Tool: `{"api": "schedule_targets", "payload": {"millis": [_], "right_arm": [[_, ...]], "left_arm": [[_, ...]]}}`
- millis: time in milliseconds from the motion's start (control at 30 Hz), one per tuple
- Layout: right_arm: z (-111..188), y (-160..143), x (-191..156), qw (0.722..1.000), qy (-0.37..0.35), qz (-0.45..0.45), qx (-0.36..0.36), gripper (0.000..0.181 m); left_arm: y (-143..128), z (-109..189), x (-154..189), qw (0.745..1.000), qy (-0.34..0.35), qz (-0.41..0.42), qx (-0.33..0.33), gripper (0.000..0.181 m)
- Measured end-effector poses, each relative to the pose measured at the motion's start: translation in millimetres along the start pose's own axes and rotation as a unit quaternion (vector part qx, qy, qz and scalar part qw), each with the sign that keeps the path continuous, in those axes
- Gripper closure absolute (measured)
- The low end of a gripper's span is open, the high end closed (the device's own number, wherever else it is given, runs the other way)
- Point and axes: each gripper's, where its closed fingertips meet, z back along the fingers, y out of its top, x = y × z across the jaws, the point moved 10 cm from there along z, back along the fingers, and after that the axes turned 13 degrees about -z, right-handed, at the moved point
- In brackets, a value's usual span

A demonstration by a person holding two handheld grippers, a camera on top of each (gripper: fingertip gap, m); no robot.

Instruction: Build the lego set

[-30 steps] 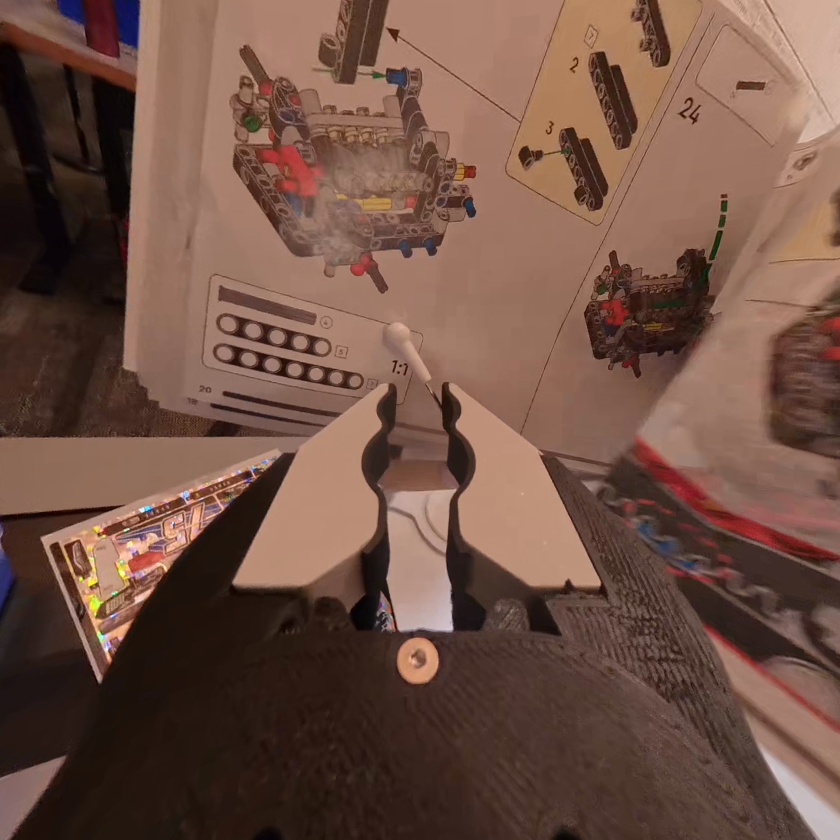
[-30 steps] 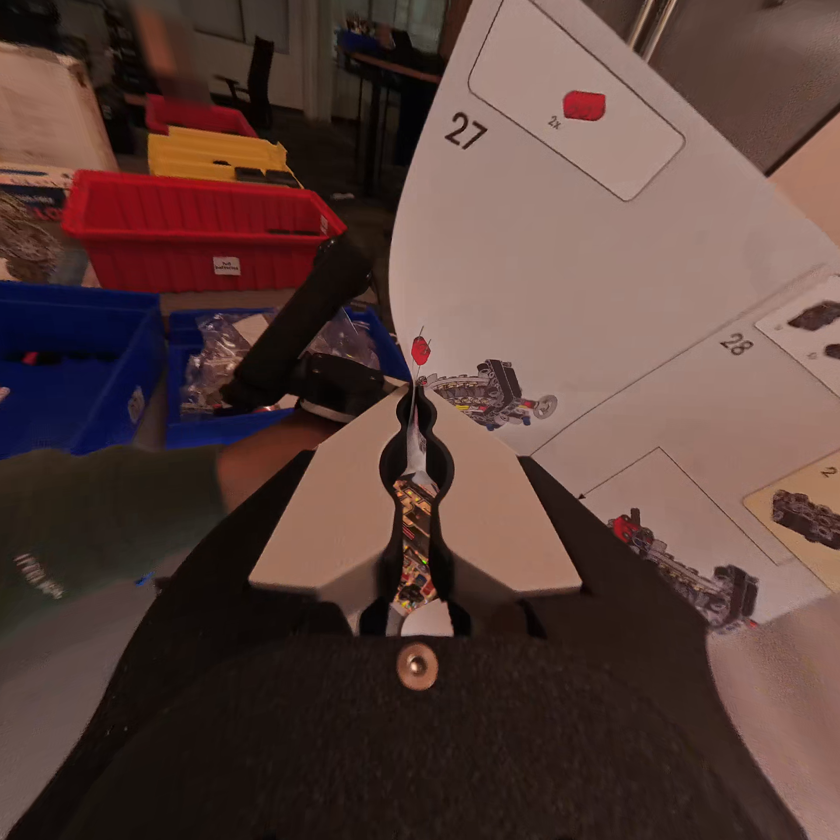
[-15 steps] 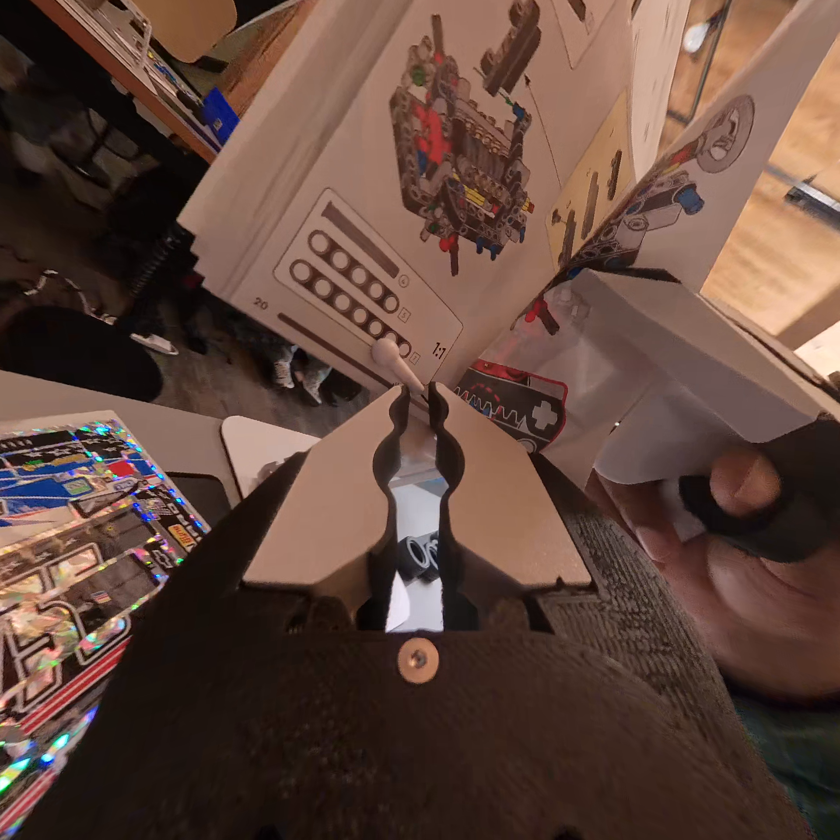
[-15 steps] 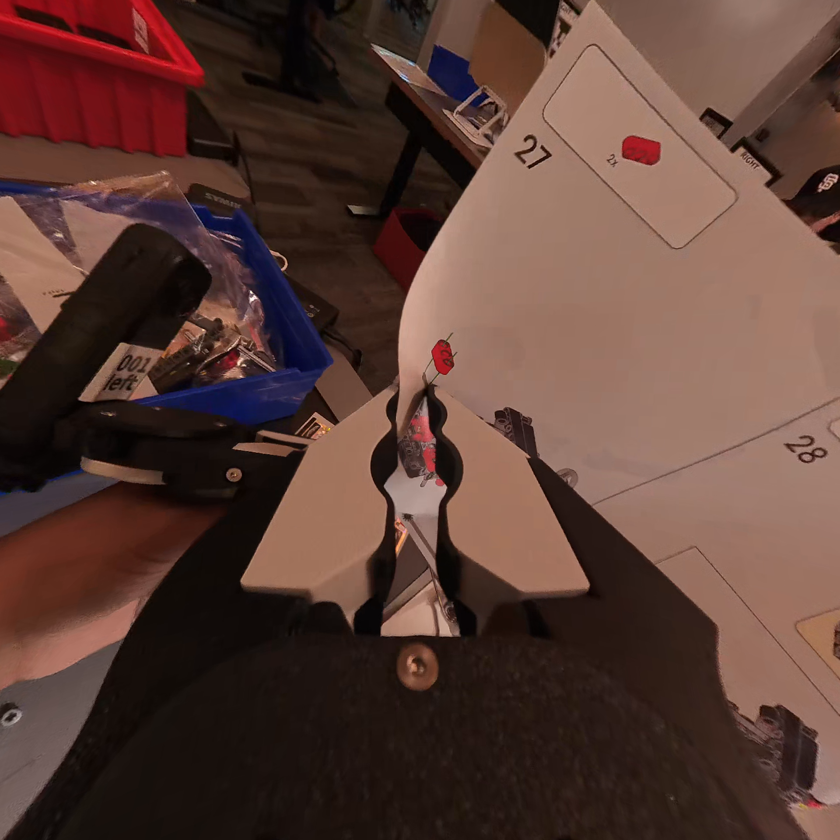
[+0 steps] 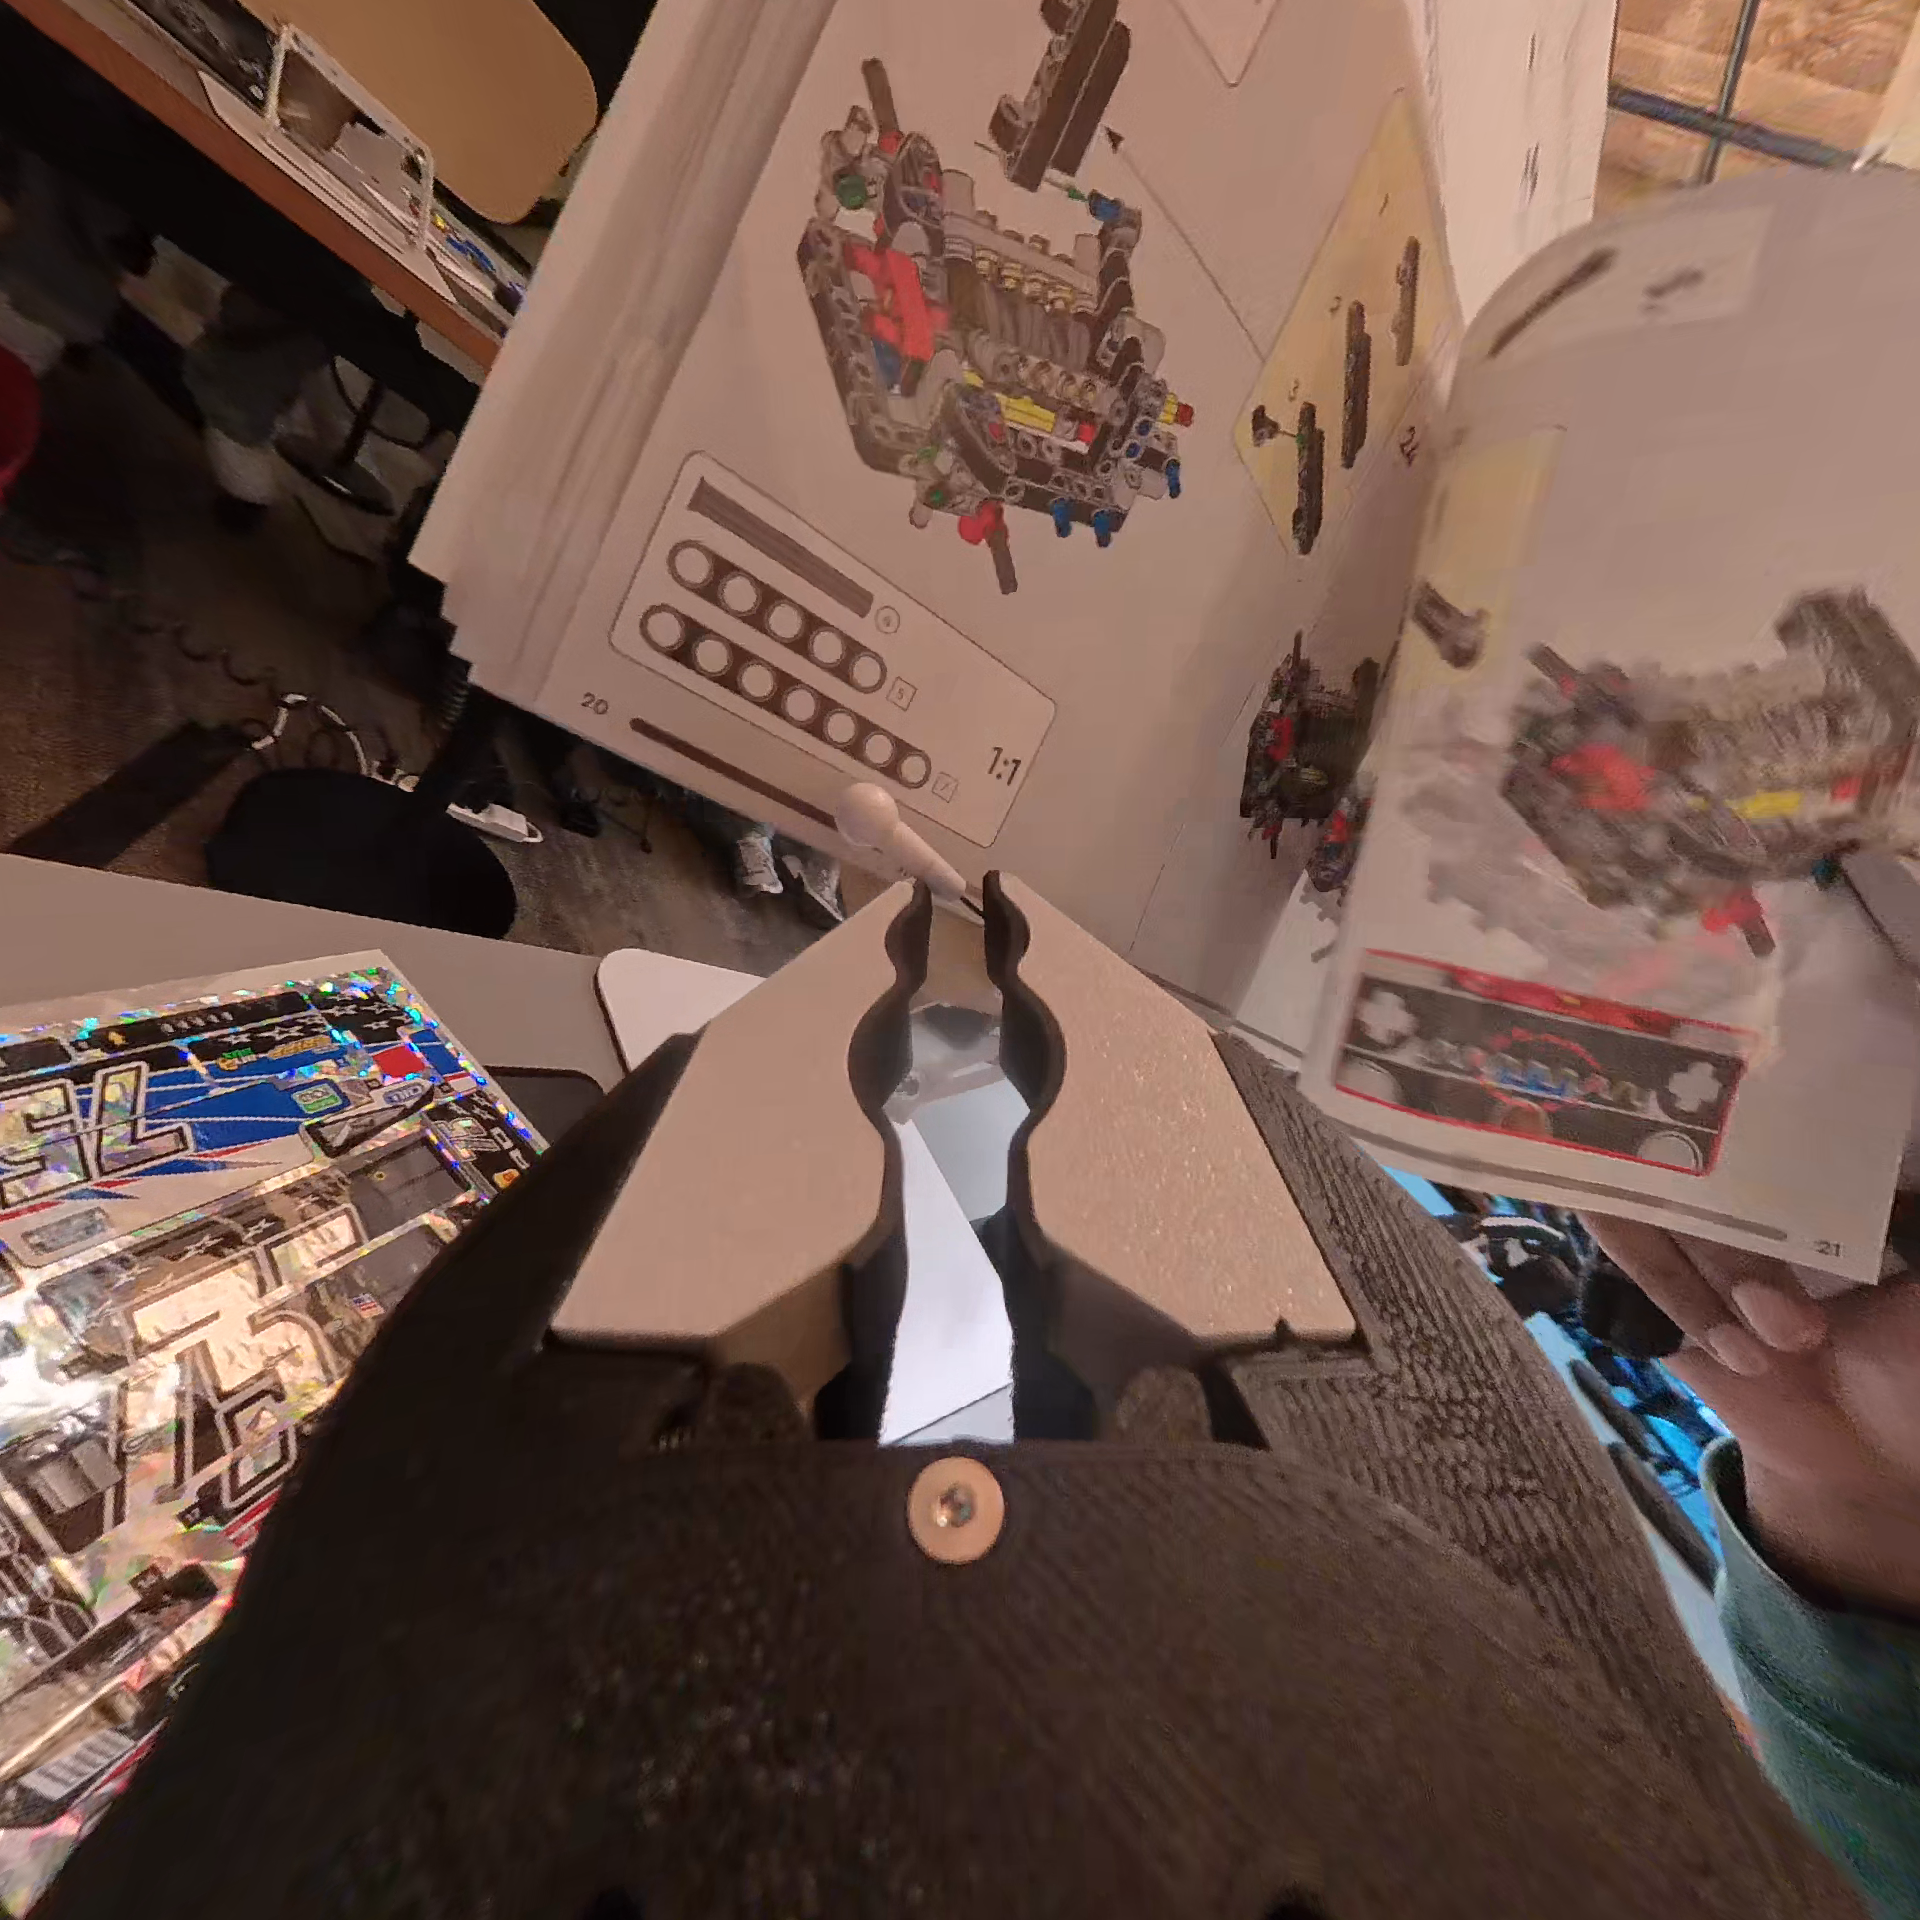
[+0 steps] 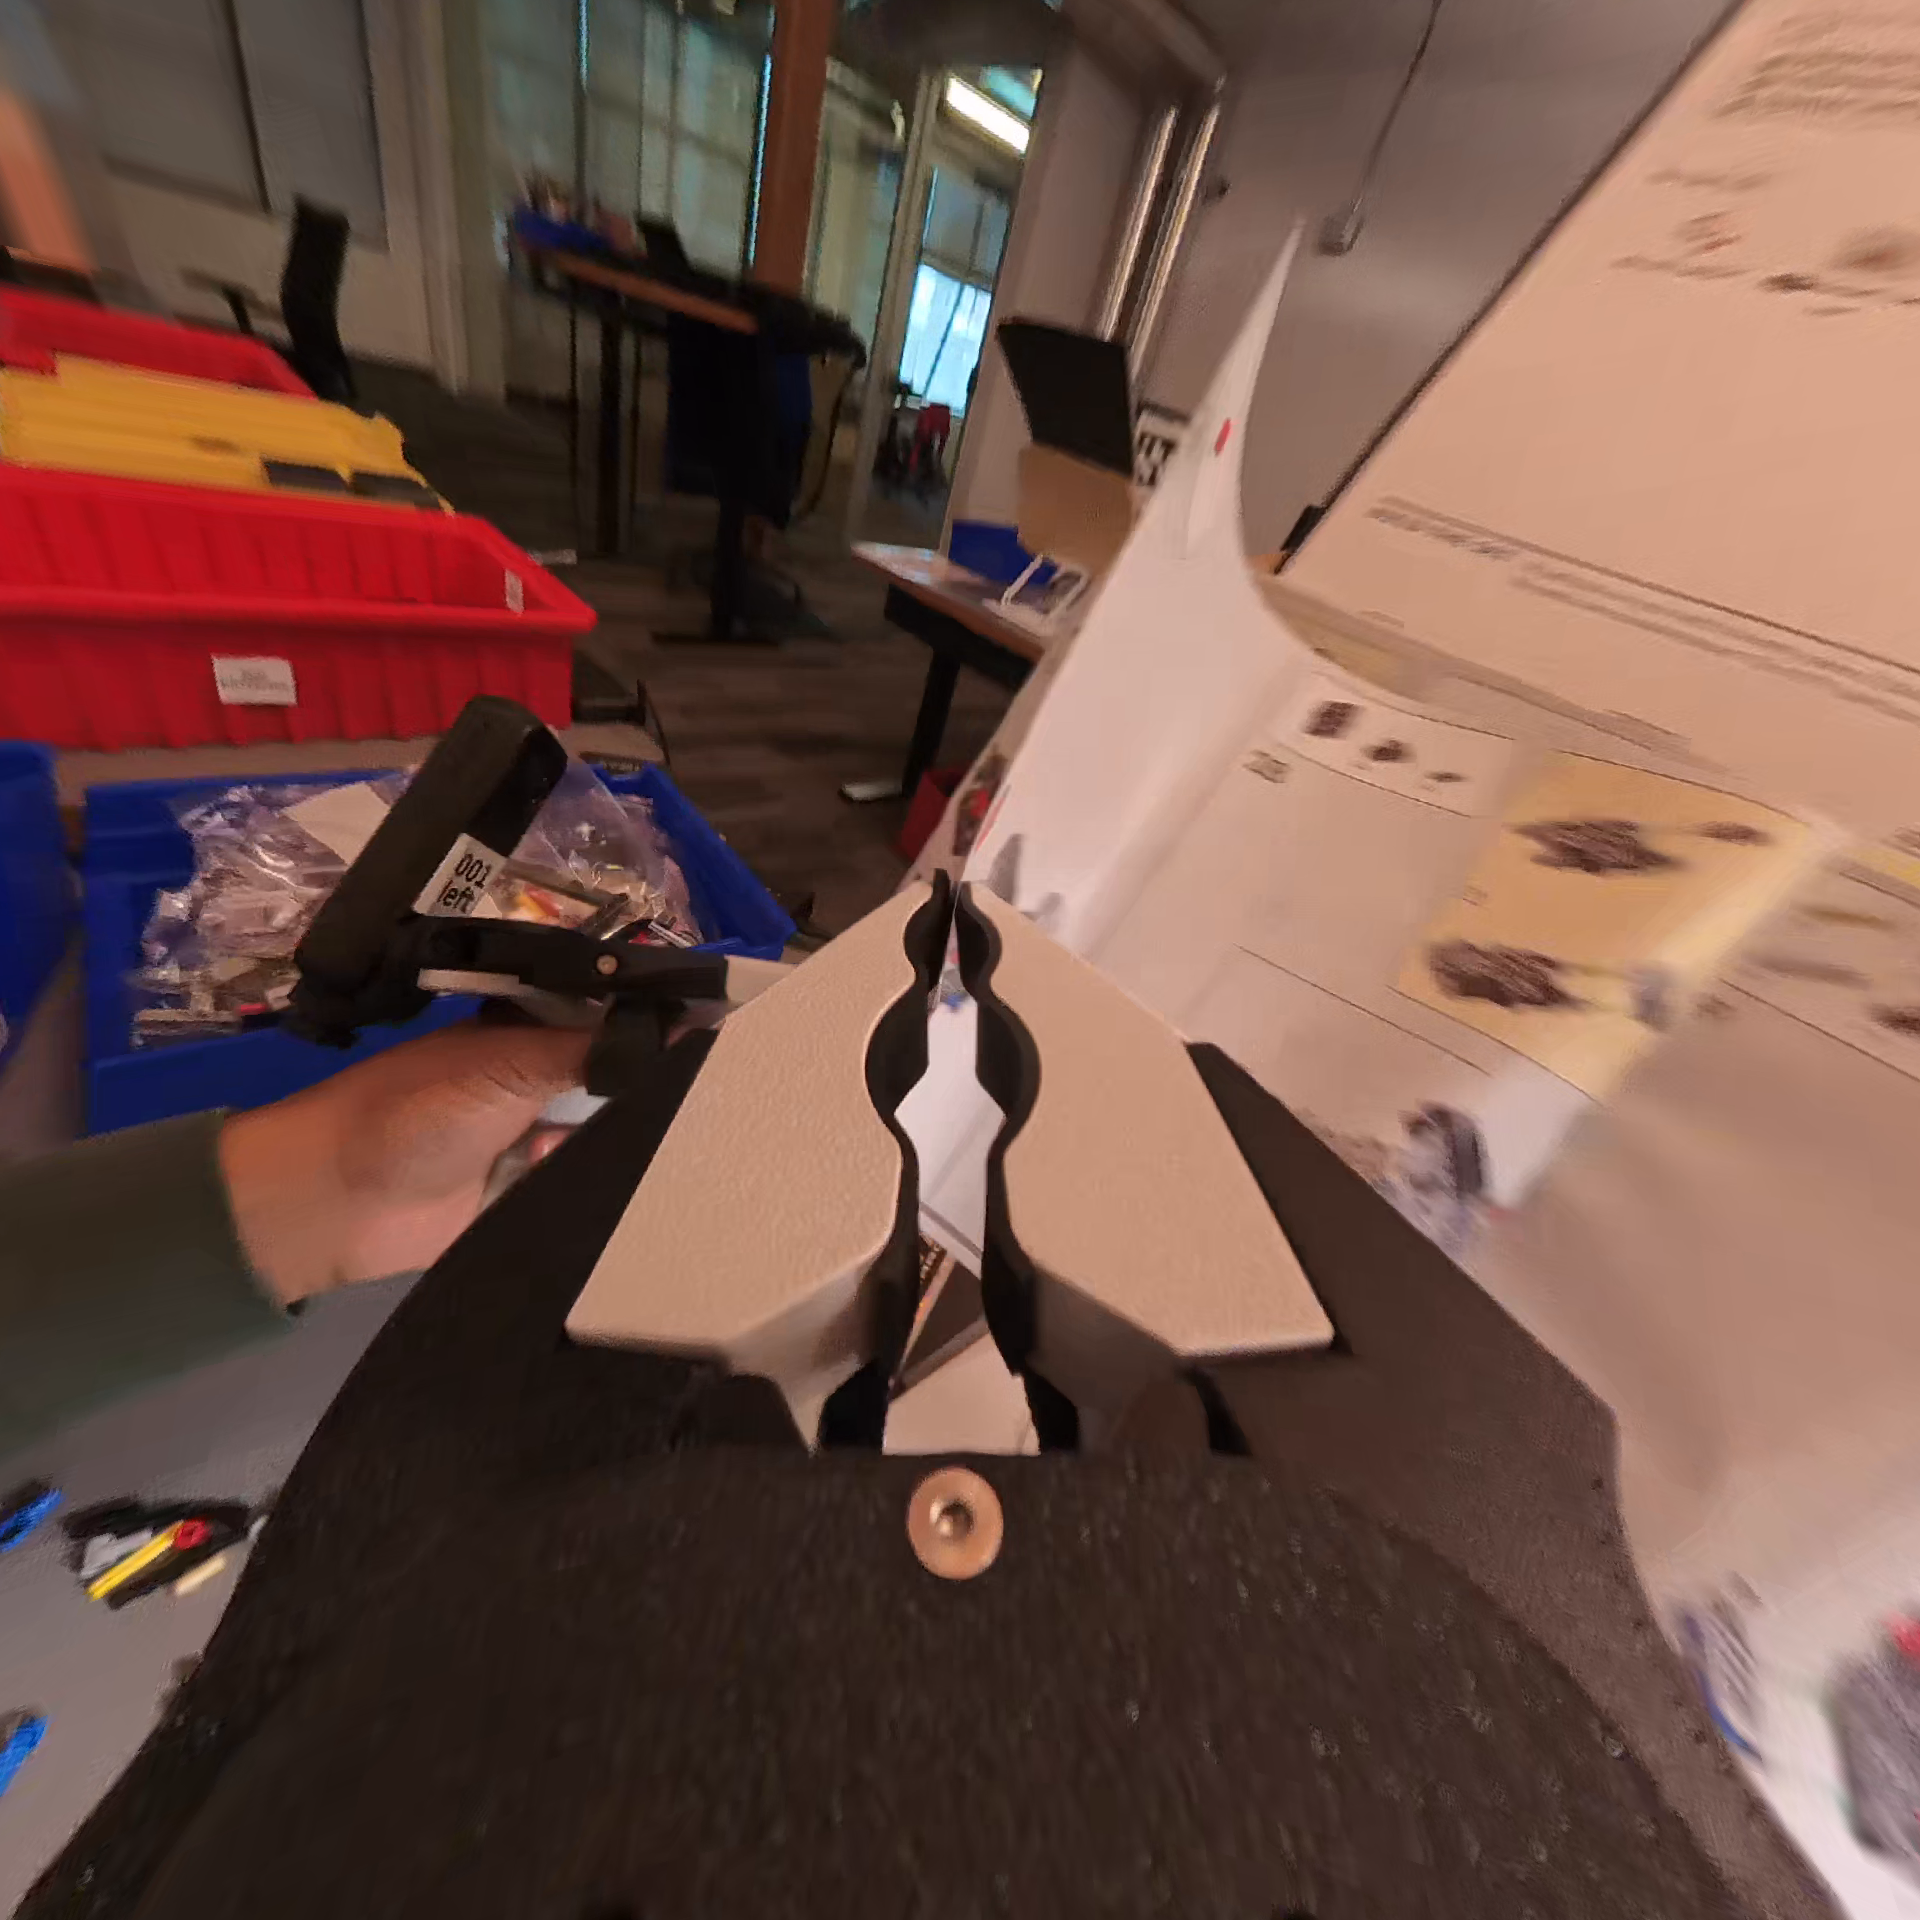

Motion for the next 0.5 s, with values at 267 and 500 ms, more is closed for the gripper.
{"api": "schedule_targets", "payload": {"millis": [267, 500], "right_arm": [[127.2, -24.1, 105.7, 0.991, -0.122, -0.056, 0.030, 0.181], [172.7, -41.6, 182.9, 0.974, -0.162, -0.152, 0.045, 0.181]], "left_arm": [[-1.9, 1.8, 10.1, 0.999, 0.043, -0.014, 0.014, 0.173], [-8.5, 1.7, 4.6, 0.999, 0.043, -0.013, 0.023, 0.173]]}}
